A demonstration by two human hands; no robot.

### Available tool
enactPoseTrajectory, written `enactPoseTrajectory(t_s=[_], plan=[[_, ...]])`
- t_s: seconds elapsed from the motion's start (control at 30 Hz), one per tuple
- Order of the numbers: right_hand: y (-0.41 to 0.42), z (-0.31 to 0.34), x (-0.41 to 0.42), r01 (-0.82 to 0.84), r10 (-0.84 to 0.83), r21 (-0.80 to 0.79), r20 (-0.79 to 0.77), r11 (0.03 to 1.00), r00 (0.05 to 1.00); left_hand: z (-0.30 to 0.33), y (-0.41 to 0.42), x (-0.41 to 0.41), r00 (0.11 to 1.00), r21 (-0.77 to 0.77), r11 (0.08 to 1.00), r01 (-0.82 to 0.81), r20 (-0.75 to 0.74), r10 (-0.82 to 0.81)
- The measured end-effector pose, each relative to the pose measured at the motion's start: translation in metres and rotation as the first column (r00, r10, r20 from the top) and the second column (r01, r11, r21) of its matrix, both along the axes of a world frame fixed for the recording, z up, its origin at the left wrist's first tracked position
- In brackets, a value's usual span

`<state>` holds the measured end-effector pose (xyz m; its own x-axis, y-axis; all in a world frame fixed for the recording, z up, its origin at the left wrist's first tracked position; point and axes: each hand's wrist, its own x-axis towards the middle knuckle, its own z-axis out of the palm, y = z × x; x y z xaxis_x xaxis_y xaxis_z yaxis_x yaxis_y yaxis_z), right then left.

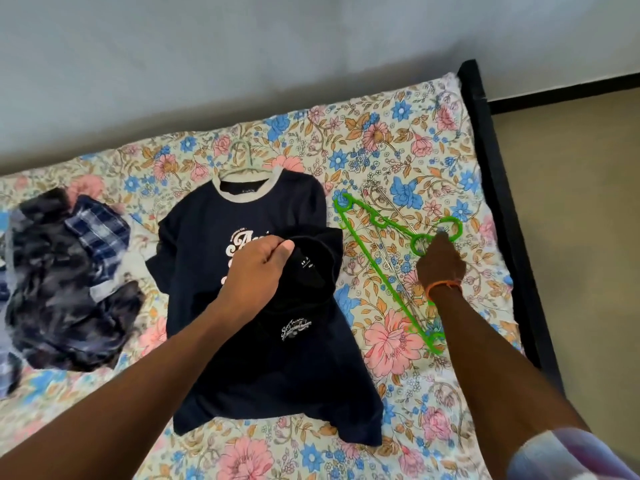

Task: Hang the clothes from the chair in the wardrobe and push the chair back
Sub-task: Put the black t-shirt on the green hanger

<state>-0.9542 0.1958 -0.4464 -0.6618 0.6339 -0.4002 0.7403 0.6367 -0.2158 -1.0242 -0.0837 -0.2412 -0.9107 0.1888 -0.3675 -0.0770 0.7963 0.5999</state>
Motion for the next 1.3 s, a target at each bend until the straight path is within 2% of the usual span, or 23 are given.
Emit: enactPoseTrajectory(t_s=[0.1, 0.2, 0.3, 0.4, 0.47, 0.57, 0.67, 0.8, 1.07, 1.2, 1.3], plan=[[0.011, 0.037, 0.002, 0.150, -0.177, -0.194, -0.128, 0.969, 0.976, 0.019, 0.000, 0.000, 1.000, 0.019, 1.000, -0.014, 0.004, 0.014], [0.011, 0.087, 0.011, 0.178, -0.289, -0.403, -0.235, 0.898, 0.928, 0.048, -0.003, 0.001, 1.000, 0.028, 1.000, -0.003, -0.013, 0.003], [-0.002, 0.155, 0.018, 0.173, -0.399, -0.520, -0.360, 0.836, 0.844, 0.091, -0.012, 0.002, 0.999, 0.038, 0.999, -0.002, -0.034, 0.004], [-0.020, 0.221, 0.018, 0.031, -0.404, -0.594, -0.507, 0.804, 0.761, 0.140, -0.027, -0.001, 0.999, 0.052, 0.999, -0.004, -0.051, 0.006], [-0.036, 0.276, 0.012, -0.047, -0.477, -0.683, -0.556, 0.729, 0.680, 0.181, -0.041, -0.003, 0.995, 0.038, 0.998, 0.041, -0.089, -0.037], [-0.072, 0.360, -0.001, -0.142, -0.655, -0.827, -0.524, 0.544, 0.545, 0.240, -0.067, -0.005, 0.982, -0.002, 0.992, 0.125, -0.144, -0.124], [-0.119, 0.440, -0.014, -0.323, -0.772, -0.880, -0.465, 0.349, 0.433, 0.296, -0.097, -0.006, 0.965, -0.018, 0.980, 0.198, -0.169, -0.198], [-0.190, 0.530, -0.025, -0.465, -0.839, -0.851, -0.425, 0.243, 0.339, 0.368, -0.133, 0.008, 0.953, 0.042, 0.963, 0.266, -0.160, -0.257], [-0.264, 0.617, -0.023, -0.569, -0.896, -0.801, -0.376, 0.186, 0.236, 0.462, -0.207, 0.024, 0.976, 0.285, 0.940, 0.189, 0.052, -0.212], [-0.289, 0.630, -0.010, -0.603, -0.839, -0.749, -0.493, 0.274, 0.230, 0.500, -0.228, 0.032, 0.983, 0.352, 0.926, 0.139, 0.063, -0.172], [-0.313, 0.631, -0.001, -0.627, -0.765, -0.708, -0.587, 0.324, 0.267, 0.525, -0.237, 0.038, 0.985, 0.451, 0.892, -0.019, 0.162, -0.060]])
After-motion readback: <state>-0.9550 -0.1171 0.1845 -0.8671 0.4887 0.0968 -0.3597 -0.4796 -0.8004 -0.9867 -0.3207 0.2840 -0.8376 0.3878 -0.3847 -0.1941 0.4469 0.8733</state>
